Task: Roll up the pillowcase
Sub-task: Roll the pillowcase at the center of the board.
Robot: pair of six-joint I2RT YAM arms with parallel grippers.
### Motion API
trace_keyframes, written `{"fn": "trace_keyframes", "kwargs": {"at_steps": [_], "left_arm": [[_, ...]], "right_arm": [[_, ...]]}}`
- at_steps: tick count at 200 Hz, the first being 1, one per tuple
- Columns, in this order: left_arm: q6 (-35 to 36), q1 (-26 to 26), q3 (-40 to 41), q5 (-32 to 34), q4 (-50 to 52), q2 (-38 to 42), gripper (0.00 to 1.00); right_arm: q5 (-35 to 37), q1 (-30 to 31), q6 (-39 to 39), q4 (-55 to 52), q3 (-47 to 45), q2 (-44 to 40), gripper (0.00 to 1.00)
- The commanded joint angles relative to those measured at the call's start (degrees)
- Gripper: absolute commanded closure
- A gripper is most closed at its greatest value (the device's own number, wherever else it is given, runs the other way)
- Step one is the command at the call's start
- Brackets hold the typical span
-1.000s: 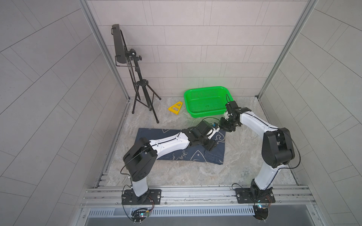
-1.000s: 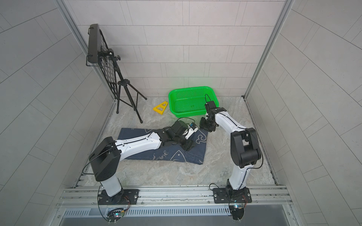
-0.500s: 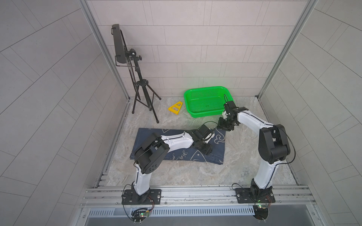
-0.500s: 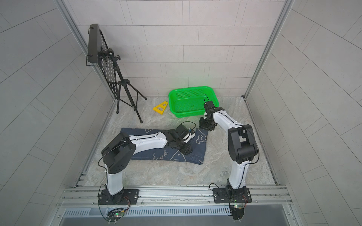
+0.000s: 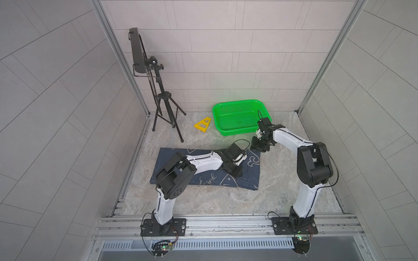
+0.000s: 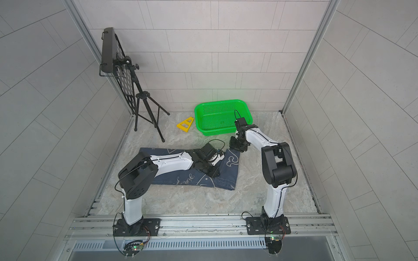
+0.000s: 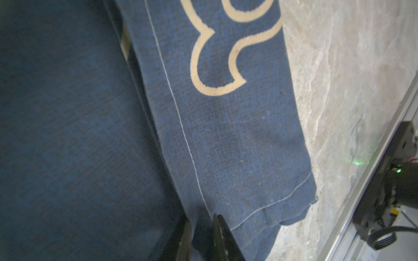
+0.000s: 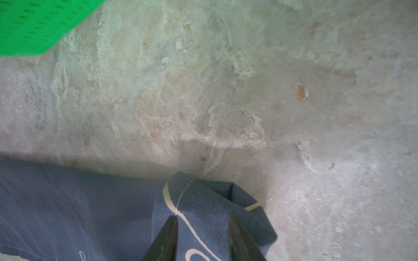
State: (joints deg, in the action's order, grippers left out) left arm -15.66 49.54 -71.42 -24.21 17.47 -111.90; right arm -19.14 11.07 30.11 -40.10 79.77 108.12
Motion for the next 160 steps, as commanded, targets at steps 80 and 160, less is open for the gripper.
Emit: {"fn": "trace_keyframes", "kwargs": {"at_steps": [80,160], "left_arm": [[-5.77,2.04,3.28,-0.78,1.47,4.90,0.96],[-6.17,1.74,3.02,0.74,1.94,3.08,0.93]], "right_arm": [[-1.92,-0.24,-1.22,0.64,-0.49,-1.60,0.60],[-3.64,0.21,-0.63,-0.41,-7.86,-8.31,0.64]]}}
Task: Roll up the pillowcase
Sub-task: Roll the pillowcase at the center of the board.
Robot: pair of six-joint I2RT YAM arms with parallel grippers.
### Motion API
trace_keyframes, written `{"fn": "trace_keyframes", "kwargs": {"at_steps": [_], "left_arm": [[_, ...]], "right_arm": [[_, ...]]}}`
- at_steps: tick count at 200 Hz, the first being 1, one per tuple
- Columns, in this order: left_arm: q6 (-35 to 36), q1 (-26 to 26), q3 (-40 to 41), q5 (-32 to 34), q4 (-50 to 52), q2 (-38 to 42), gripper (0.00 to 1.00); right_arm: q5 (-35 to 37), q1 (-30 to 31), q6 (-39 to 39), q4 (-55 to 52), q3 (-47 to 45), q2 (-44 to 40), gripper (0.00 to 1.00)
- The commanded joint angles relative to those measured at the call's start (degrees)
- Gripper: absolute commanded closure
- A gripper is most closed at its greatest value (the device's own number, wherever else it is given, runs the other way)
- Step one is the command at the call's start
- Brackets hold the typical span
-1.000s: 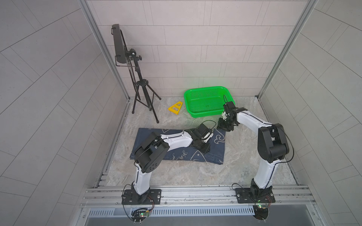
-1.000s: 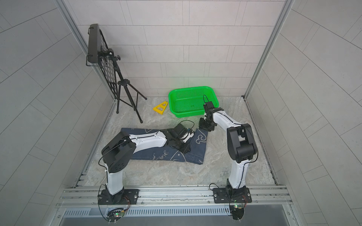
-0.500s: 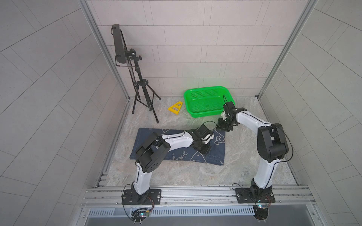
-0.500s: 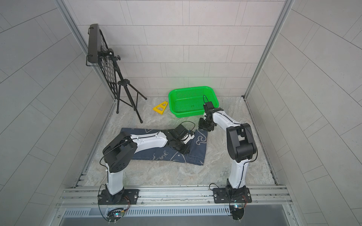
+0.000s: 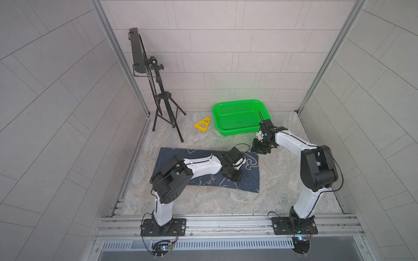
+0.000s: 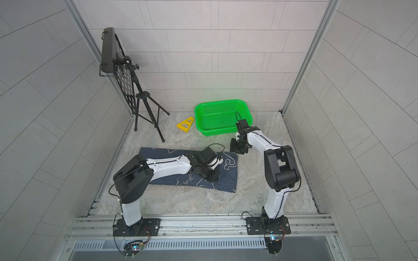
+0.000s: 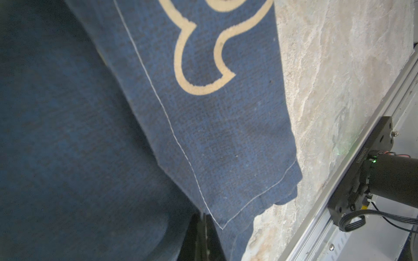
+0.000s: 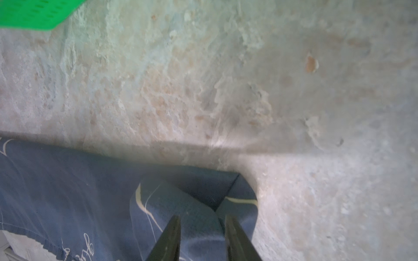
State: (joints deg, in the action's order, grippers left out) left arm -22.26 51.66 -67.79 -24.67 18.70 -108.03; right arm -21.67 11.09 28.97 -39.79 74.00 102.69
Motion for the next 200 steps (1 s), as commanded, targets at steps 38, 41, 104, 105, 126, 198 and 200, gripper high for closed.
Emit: {"fn": "trace_keyframes", "kwargs": {"at_steps": [38,41,104,105,126,198,200], "left_arm": [[1.75,-0.95,-1.47,2.47,1.23,-1.98,0.92],[1.84,-0.95,-1.41,2.51,1.25,-2.01,0.92],[2.25,-1.10,-1.12,2.97,1.18,-2.62,0.91],[2.23,-1.11,-1.16,3.01,1.17,-2.67,0.91],[2.00,-1.12,-1.04,2.71,0.73,-3.38,0.90],[2.49,-1.20,-1.38,3.20,1.16,-3.99,0.89],[2.51,-1.23,-1.36,3.17,1.16,-4.00,0.89]], "right_arm": [[-3.11,1.56,3.46,3.87,-2.31,0.09,0.69],[-2.99,1.51,3.66,4.27,-2.28,0.41,0.69],[6.18,0.27,1.70,4.14,-1.24,4.39,0.75],[6.28,0.22,1.61,4.12,-1.32,4.42,0.75],[6.70,-0.44,0.40,4.86,-2.59,4.79,0.75],[5.63,-0.78,-1.21,-0.89,-3.25,-5.68,0.75],[5.42,-0.41,-0.96,-0.88,-3.68,-6.24,0.75]]}}
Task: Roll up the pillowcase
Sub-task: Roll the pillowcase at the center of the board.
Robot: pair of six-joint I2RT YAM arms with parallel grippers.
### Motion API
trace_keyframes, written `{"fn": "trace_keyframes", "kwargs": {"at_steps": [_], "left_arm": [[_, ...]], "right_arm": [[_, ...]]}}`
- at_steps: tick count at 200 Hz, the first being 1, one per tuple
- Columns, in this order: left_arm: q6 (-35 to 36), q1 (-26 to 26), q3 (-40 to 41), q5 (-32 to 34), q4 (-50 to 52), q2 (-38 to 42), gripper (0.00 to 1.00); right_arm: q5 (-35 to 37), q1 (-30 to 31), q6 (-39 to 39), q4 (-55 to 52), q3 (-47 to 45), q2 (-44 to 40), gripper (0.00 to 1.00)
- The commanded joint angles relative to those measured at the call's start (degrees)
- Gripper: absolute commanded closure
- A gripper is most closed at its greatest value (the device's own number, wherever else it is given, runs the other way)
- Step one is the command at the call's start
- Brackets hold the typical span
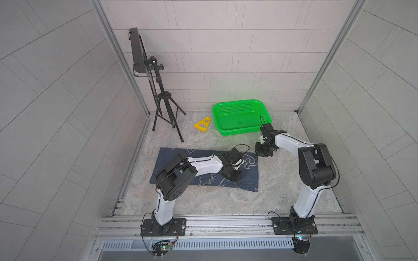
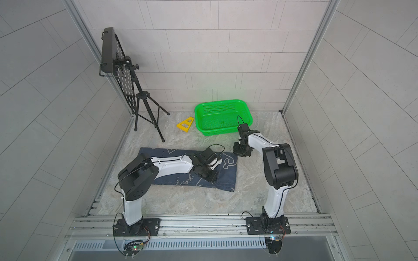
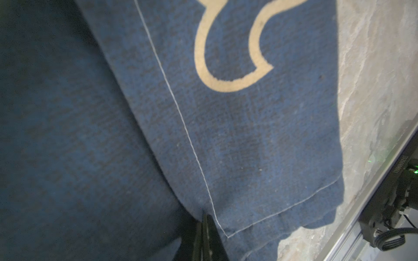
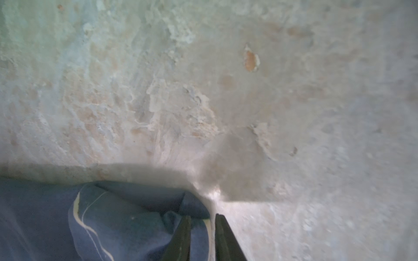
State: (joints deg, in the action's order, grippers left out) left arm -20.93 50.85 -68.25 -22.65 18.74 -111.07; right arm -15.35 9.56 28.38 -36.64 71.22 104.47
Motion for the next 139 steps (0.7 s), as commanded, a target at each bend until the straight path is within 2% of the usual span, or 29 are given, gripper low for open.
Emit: {"fn": "trace_keyframes", "kwargs": {"at_steps": [1,22,42,74,139], "left_arm": [[1.21,-0.46,-0.91,1.14,1.12,-0.93,0.89],[1.24,-0.82,-0.77,1.00,1.09,-0.79,0.88],[1.59,-0.95,-0.77,0.85,1.27,-0.79,0.88],[1.68,-0.93,-0.14,1.08,1.01,-0.42,0.89],[1.04,-0.89,0.63,1.11,0.07,-0.11,0.86]], "right_arm": [[-1.03,1.27,-0.27,-4.04,-1.08,-8.29,0.75],[-4.75,5.02,3.85,-1.92,-6.67,-12.00,0.75],[-5.81,7.22,7.21,2.60,-11.80,-11.79,0.76],[-4.20,6.73,7.77,6.12,-12.05,-9.10,0.78],[-1.31,1.84,3.38,8.34,-10.79,-3.61,0.77]]}}
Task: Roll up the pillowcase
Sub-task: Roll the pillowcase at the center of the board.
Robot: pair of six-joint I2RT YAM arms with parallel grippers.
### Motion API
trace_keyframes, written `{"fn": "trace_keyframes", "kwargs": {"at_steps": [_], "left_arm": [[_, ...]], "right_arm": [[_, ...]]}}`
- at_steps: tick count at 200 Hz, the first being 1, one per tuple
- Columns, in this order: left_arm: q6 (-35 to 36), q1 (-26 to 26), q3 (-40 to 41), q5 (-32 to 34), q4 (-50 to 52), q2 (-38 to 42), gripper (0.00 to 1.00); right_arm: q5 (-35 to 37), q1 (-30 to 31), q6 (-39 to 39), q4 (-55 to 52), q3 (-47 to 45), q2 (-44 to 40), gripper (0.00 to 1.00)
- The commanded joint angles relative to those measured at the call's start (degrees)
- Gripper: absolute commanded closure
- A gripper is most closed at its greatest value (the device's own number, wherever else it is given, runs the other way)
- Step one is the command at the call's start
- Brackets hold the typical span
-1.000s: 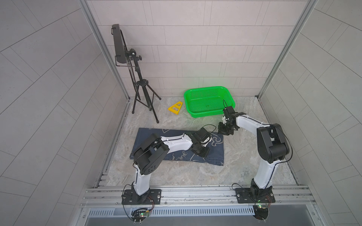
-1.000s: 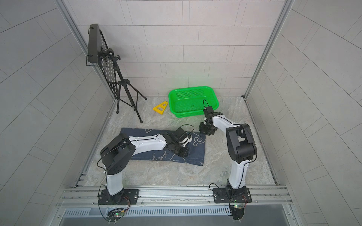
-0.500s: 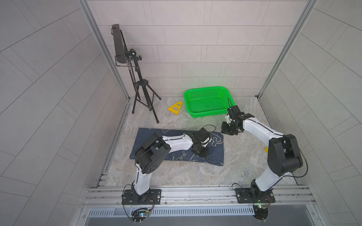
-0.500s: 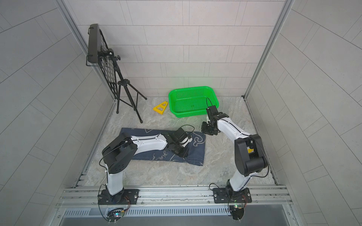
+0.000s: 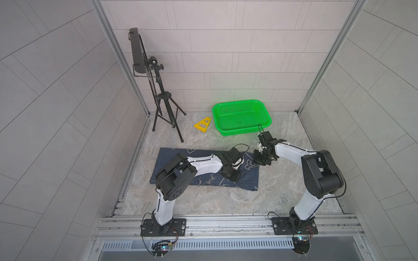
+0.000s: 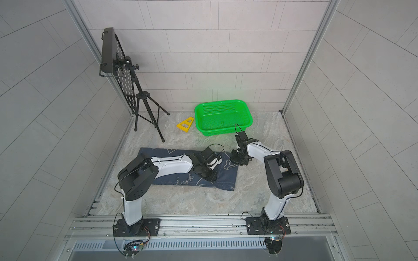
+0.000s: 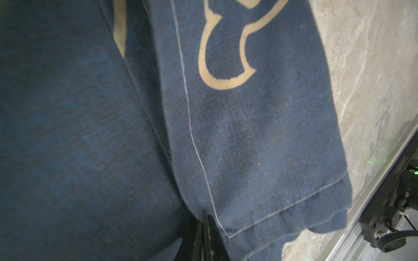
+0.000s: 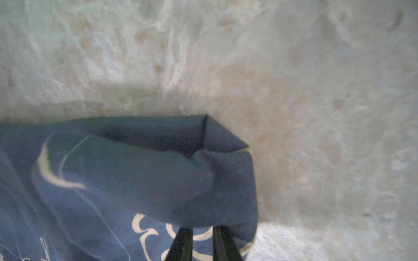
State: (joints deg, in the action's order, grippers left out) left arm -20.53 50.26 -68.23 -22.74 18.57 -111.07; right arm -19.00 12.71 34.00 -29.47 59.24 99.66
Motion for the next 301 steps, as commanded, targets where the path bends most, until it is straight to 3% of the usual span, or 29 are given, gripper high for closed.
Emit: {"fn": "trace_keyframes", "kwargs": {"at_steps": [1,55,107,153,224,301], "left_arm": [[0.66,-0.32,0.58,1.16,0.24,-0.11,0.86],[0.50,-0.29,-0.97,1.05,1.32,1.78,0.78],[2.28,-0.34,-3.88,2.09,6.15,5.98,0.63],[6.17,-0.42,-9.73,5.46,12.25,7.38,0.58],[9.51,-0.91,-23.68,10.18,6.42,-6.57,0.64],[10.96,-2.59,-25.91,10.80,7.26,-14.79,0.69]], "right_arm": [[2.28,-1.34,-2.30,1.17,1.21,1.22,0.77],[-2.92,-2.55,-2.75,-1.33,1.31,-6.23,0.60],[-7.68,-4.98,-1.86,-5.11,-6.83,-16.13,0.51],[-12.54,-6.00,0.95,-1.52,-15.27,-20.20,0.44],[-20.68,-11.19,5.56,12.00,-22.12,-18.07,0.41],[-25.62,-11.98,7.51,21.38,-21.16,-9.63,0.42]]}}
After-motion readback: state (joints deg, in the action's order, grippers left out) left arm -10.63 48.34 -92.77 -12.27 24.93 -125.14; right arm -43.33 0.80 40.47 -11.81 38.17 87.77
